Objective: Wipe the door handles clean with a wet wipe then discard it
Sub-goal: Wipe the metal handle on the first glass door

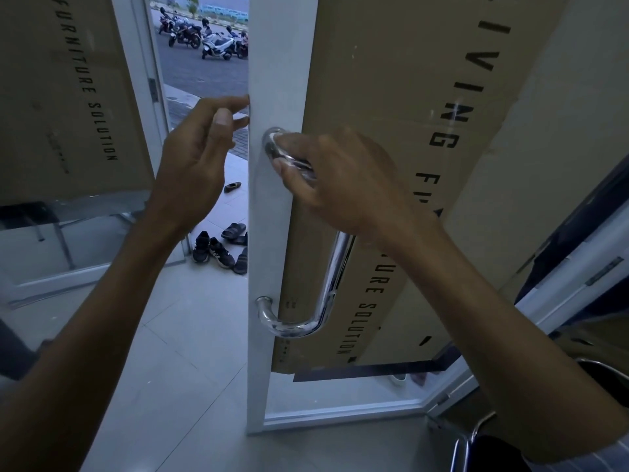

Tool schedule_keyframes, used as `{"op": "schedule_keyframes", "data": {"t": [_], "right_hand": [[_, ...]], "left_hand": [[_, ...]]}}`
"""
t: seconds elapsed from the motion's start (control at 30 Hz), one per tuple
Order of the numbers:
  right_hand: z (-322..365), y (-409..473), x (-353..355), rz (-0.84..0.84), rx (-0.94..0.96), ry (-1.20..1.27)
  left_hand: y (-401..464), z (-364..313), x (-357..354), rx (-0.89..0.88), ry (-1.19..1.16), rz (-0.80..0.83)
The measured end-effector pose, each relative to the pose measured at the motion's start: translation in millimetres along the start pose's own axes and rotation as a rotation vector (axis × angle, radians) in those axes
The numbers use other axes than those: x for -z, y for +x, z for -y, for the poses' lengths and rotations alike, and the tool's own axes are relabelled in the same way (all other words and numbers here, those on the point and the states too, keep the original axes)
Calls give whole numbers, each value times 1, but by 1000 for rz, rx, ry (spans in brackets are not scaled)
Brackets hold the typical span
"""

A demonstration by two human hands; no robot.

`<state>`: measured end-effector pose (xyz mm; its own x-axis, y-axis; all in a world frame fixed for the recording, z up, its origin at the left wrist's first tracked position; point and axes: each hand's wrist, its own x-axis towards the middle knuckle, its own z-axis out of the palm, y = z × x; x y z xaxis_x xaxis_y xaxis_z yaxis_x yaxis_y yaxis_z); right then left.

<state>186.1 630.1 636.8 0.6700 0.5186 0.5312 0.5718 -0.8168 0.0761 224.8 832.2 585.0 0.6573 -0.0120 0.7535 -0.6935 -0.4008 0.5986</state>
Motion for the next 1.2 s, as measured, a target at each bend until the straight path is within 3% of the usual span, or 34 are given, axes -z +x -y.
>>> {"op": "schedule_keyframes", "data": {"t": [0.1, 0.47, 0.77, 1.2], "right_hand": [[2, -2, -1, 38, 71, -69], [-11, -20, 2, -39, 31, -37], [-17, -33, -13, -118, 109, -112], [-15, -48, -25, -249, 60, -262]], "left_hand": [[0, 1, 0, -14, 66, 10], [-3, -2, -12, -74, 234, 15], [-4, -2, -19, -91, 226, 62], [-7, -3, -19, -114, 285, 29]]}}
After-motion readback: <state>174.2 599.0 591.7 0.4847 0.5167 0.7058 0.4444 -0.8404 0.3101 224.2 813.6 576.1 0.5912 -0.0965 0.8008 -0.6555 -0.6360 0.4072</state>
